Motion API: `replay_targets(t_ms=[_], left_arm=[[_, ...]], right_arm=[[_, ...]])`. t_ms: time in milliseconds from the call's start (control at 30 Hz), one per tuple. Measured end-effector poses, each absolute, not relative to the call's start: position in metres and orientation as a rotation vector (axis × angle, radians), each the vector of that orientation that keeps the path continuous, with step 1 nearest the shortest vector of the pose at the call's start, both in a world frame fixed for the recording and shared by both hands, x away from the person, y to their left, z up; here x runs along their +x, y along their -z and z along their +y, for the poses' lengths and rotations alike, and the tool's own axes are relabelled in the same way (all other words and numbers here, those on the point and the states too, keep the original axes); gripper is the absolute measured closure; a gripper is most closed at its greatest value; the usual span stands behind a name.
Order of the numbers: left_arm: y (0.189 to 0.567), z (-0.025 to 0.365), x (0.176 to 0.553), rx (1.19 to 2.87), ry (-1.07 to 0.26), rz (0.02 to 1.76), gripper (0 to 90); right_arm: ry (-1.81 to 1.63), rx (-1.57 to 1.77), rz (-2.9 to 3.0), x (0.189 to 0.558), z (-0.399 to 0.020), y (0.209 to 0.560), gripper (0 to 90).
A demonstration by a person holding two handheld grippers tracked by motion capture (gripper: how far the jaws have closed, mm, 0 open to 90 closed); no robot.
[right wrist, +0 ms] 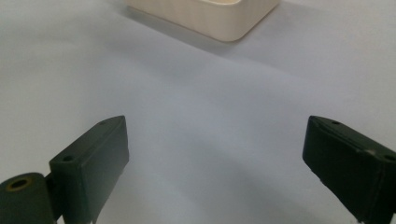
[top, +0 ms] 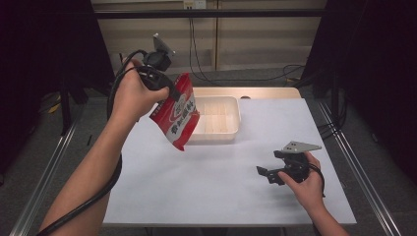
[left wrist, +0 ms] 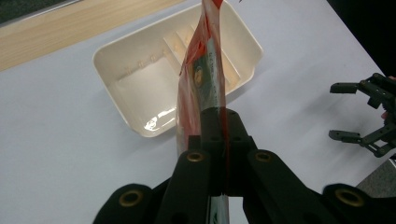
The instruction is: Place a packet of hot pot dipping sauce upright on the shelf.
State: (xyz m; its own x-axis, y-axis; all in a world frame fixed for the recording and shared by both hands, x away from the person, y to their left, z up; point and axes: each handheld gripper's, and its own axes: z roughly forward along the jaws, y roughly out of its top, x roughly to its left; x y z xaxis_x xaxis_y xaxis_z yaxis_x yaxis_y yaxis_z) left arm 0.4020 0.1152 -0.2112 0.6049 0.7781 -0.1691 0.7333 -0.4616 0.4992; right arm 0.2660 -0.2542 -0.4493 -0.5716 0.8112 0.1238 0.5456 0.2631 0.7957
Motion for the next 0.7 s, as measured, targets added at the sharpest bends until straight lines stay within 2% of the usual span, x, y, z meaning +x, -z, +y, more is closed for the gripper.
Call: replay_targets(t_ms=[700], left_arm=[[0.201, 0.115, 0.424, 2.294, -0.138, 1.217, 90.0]], right_arm=[[-1.223, 1.247, 2.220, 0.267, -0.255, 0.450, 7.0]])
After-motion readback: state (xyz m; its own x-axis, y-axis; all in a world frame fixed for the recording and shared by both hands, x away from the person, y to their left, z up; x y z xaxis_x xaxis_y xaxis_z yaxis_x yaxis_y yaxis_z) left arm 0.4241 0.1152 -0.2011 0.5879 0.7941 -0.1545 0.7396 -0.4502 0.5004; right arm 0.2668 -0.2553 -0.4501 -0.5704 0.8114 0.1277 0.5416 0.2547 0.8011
